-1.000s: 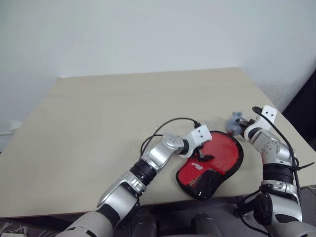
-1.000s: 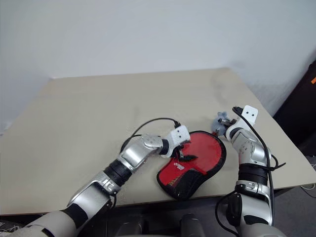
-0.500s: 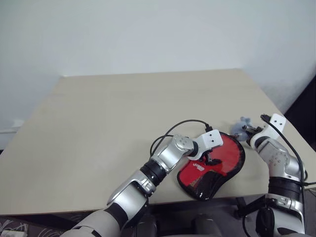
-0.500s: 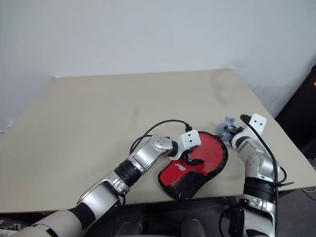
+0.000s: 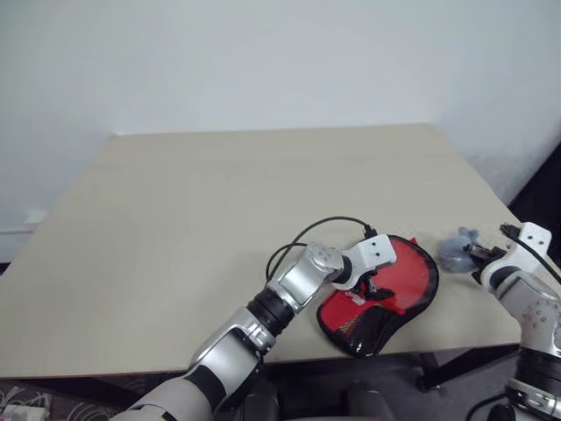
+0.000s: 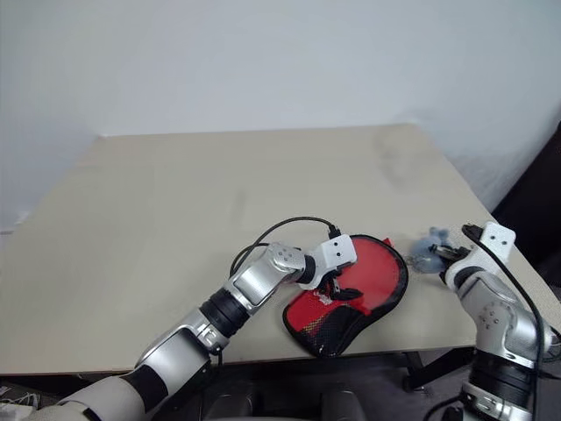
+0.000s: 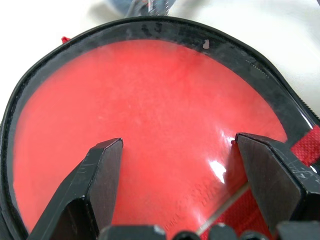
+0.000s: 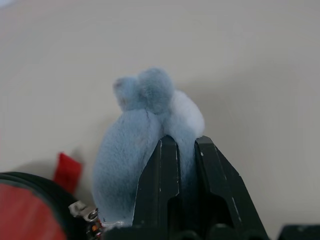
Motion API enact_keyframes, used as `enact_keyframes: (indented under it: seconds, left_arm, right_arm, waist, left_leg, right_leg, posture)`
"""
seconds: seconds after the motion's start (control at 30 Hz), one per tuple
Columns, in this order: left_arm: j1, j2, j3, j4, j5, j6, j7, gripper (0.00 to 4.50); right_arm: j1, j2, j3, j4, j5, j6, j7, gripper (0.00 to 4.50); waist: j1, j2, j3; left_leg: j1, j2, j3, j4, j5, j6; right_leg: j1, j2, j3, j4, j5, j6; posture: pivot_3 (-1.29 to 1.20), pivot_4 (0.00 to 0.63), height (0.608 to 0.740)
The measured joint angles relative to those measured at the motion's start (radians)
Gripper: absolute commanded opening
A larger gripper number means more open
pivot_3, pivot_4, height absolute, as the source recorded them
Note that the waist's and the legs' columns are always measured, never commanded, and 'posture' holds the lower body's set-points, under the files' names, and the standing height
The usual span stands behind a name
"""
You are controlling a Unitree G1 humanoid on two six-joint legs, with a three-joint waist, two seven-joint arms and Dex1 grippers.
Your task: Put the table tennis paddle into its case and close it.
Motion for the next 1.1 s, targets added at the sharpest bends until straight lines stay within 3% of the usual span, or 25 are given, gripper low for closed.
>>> enact_keyframes:
  seconds: [0.1,0.4,0.8,1.1]
  left_arm:
    - [0.003,-0.002,-0.006,-0.006,0.000,0.000,-0.004,3.87]
    - [0.010,-0.003,-0.013,-0.013,-0.001,0.000,-0.022,3.87]
    - [0.017,-0.001,-0.013,-0.015,-0.001,0.005,-0.017,3.87]
    - [0.018,-0.002,-0.013,-0.017,-0.001,0.013,-0.017,3.87]
  right_arm:
    - [0.029,-0.045,-0.007,0.000,0.005,-0.009,0.049,0.02]
    - [0.268,-0.245,0.068,-0.115,0.008,-0.118,0.371,0.02]
    - [0.434,-0.361,0.067,-0.156,0.043,-0.163,0.638,0.02]
    - [0.544,-0.419,0.044,-0.227,0.132,-0.096,0.780,0.02]
  waist:
    - [0.009,-0.001,0.001]
    - [0.017,-0.004,0.002]
    - [0.012,-0.010,0.000]
    - [0.012,-0.014,-0.002]
  left_leg:
    - [0.000,0.000,0.000,0.000,0.000,0.000]
    - [0.000,-0.002,-0.001,0.000,-0.002,0.002]
    - [0.001,-0.002,-0.002,0.001,-0.005,-0.002]
    - [0.001,-0.002,-0.002,0.001,-0.006,-0.002]
  right_leg:
    - [-0.001,0.000,0.000,0.000,0.000,0.000]
    - [0.007,-0.002,0.000,-0.012,-0.001,0.002]
    - [0.008,-0.001,0.000,-0.012,-0.001,0.002]
    - [0.009,-0.001,-0.001,-0.013,-0.001,0.002]
  posture:
    - [0.00,0.000,0.740]
    - [0.00,0.000,0.740]
    - [0.00,0.000,0.740]
    - [0.00,0.000,0.740]
